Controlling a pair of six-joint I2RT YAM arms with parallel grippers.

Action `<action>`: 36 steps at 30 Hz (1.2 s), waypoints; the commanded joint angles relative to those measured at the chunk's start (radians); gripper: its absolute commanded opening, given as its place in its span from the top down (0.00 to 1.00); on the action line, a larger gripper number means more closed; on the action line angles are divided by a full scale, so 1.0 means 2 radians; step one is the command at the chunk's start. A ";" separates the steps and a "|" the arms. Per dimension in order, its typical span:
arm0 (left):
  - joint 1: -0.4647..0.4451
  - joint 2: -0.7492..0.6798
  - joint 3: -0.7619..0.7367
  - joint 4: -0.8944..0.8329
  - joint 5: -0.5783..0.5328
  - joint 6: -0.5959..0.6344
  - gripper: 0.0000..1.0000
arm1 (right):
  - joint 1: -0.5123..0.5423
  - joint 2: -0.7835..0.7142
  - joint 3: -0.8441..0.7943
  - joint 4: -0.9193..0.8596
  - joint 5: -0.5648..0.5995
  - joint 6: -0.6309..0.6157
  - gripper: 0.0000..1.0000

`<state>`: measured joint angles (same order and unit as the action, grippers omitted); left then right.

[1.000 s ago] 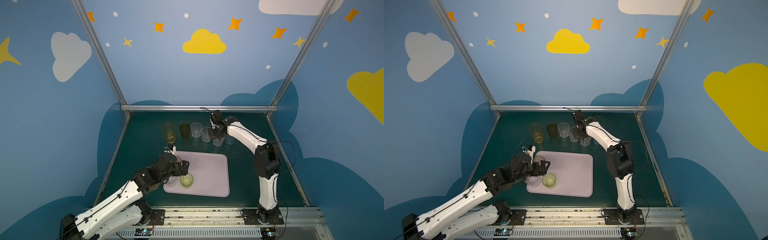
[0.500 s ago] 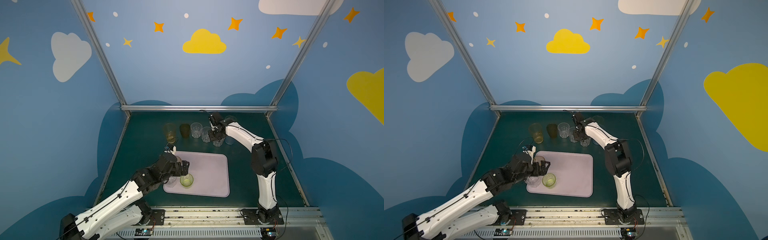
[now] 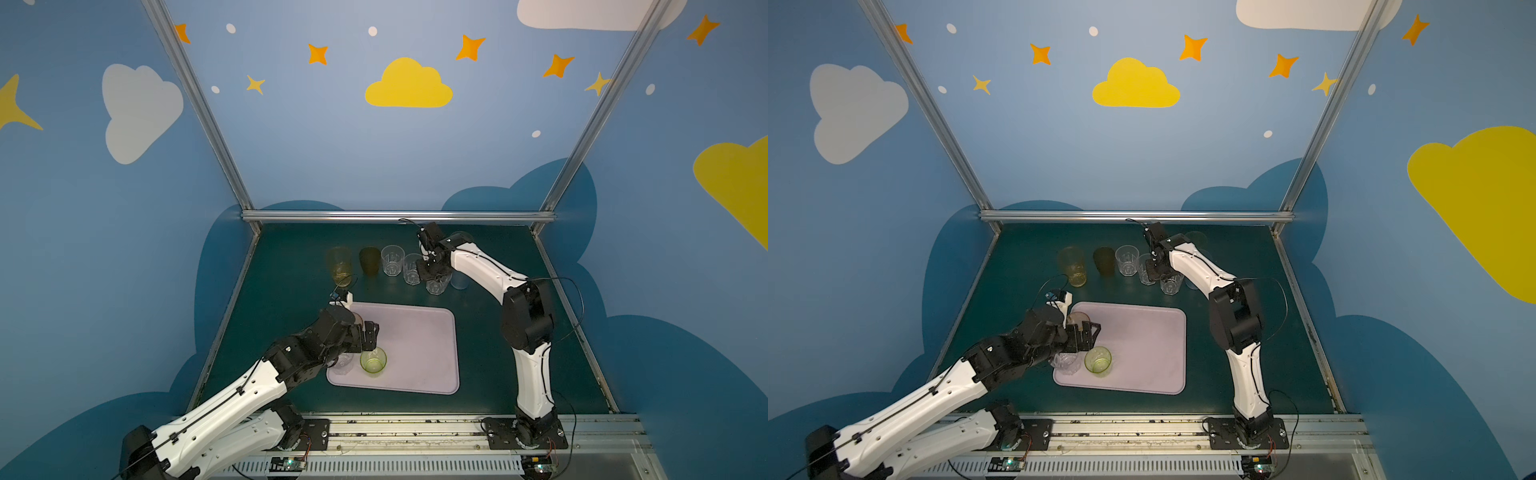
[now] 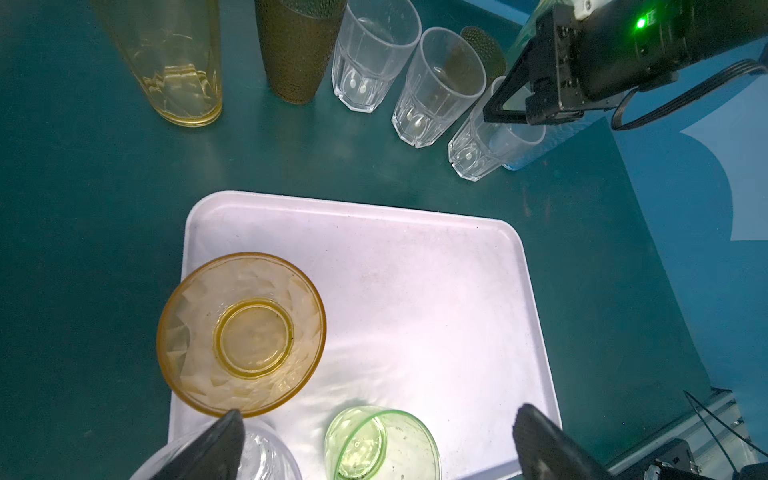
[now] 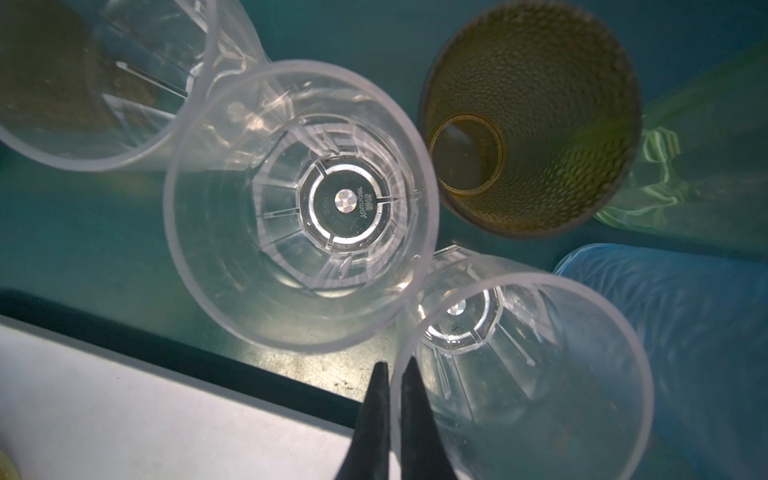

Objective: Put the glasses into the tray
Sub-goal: 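Lower the right gripper onto the rim of the nearest clear glass, then lift the clear glass and carry it toward the tray with the right gripper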

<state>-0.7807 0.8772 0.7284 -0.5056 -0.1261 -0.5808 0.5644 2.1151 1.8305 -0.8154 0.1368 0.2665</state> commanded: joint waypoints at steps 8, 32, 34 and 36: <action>0.003 0.002 -0.004 0.001 -0.009 0.003 0.00 | -0.002 -0.025 0.011 -0.032 -0.002 0.019 1.00; 0.004 -0.046 0.000 -0.045 -0.010 -0.013 0.00 | 0.055 -0.160 -0.053 -0.025 0.000 0.080 1.00; 0.004 -0.065 -0.008 -0.044 -0.009 -0.015 0.00 | 0.072 -0.172 -0.056 -0.028 0.008 0.086 1.00; 0.004 -0.080 -0.013 -0.046 -0.009 -0.016 0.00 | 0.088 -0.182 -0.062 -0.029 0.011 0.092 1.00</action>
<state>-0.7765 0.7528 0.7193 -0.5678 -0.1295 -0.6029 0.7074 1.8065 1.7161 -0.8608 0.1326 0.4171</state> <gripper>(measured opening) 0.996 0.047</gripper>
